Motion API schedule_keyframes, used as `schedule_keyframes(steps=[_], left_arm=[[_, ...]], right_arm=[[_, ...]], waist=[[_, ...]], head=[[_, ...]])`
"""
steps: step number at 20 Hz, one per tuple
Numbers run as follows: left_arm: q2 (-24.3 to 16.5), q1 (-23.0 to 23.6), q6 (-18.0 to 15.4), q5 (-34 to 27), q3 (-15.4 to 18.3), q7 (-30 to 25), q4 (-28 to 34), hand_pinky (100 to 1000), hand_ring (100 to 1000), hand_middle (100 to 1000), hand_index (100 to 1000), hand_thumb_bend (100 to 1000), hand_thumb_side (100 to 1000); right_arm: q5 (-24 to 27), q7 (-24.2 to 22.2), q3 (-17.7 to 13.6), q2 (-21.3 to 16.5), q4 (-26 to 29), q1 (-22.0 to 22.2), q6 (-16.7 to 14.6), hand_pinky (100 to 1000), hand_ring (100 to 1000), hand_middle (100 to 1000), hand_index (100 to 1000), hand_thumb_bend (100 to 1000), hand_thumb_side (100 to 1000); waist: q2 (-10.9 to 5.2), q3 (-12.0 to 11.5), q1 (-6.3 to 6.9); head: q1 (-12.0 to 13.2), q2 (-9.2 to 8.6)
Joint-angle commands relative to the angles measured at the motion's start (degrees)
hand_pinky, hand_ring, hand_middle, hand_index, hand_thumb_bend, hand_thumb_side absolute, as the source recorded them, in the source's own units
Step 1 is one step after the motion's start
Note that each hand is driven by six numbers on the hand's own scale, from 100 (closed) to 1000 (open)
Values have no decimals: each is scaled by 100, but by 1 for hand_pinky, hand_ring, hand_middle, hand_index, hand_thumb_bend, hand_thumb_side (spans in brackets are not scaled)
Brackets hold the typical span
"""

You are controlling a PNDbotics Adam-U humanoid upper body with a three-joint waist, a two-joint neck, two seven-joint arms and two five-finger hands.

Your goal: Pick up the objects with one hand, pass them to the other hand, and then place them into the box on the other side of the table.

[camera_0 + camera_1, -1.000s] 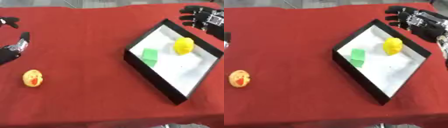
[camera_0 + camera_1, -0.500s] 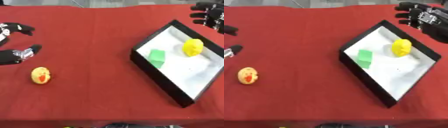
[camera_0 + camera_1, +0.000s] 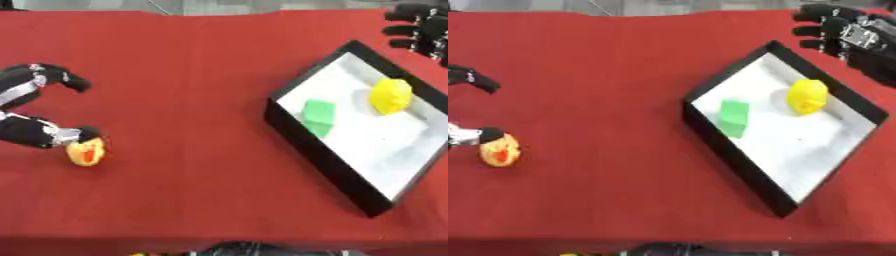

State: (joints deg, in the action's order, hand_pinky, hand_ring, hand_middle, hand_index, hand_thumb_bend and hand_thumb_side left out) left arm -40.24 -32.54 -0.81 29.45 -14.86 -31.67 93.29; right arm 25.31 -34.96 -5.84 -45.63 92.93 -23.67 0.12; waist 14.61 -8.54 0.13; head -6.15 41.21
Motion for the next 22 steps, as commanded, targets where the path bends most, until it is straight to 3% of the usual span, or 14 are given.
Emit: schedule_keyframes(steps=[1, 3, 8, 10, 22], left_arm=[[-212, -114, -70, 230, -86, -160, -163, 938, 846, 736, 837, 590, 470], [-214, -135, -123, 287, -148, -313, -269, 940, 837, 739, 838, 561, 419], [-237, -176, -165, 248, -252, -663, -490, 953, 846, 749, 843, 434, 166], [-246, -190, -161, 294, -265, -745, -569, 950, 847, 751, 843, 410, 123], [109, -435, -225, 733, -371, -520, -1018, 943, 846, 754, 854, 376, 123]], right_arm=[[-86, -35, -20, -128, 97, -49, -7, 1000, 1000, 1000, 1000, 100, 681], [-128, -58, -7, -106, 93, -43, -4, 1000, 1000, 1000, 1000, 100, 685], [-200, -97, 2, -53, 79, -30, 11, 1000, 1000, 1000, 1000, 100, 693], [-227, -103, 2, -35, 70, -17, 18, 1000, 1000, 1000, 1000, 100, 696], [-308, -145, 18, 55, 64, -5, 97, 1000, 1000, 1000, 1000, 100, 714]], waist=[[-145, -9, 89], [-140, -16, 90], [-132, -23, 89], [-130, -24, 90], [-110, -2, 82]], head=[[38, -16], [56, -8], [91, -8], [107, -7], [142, -20]])
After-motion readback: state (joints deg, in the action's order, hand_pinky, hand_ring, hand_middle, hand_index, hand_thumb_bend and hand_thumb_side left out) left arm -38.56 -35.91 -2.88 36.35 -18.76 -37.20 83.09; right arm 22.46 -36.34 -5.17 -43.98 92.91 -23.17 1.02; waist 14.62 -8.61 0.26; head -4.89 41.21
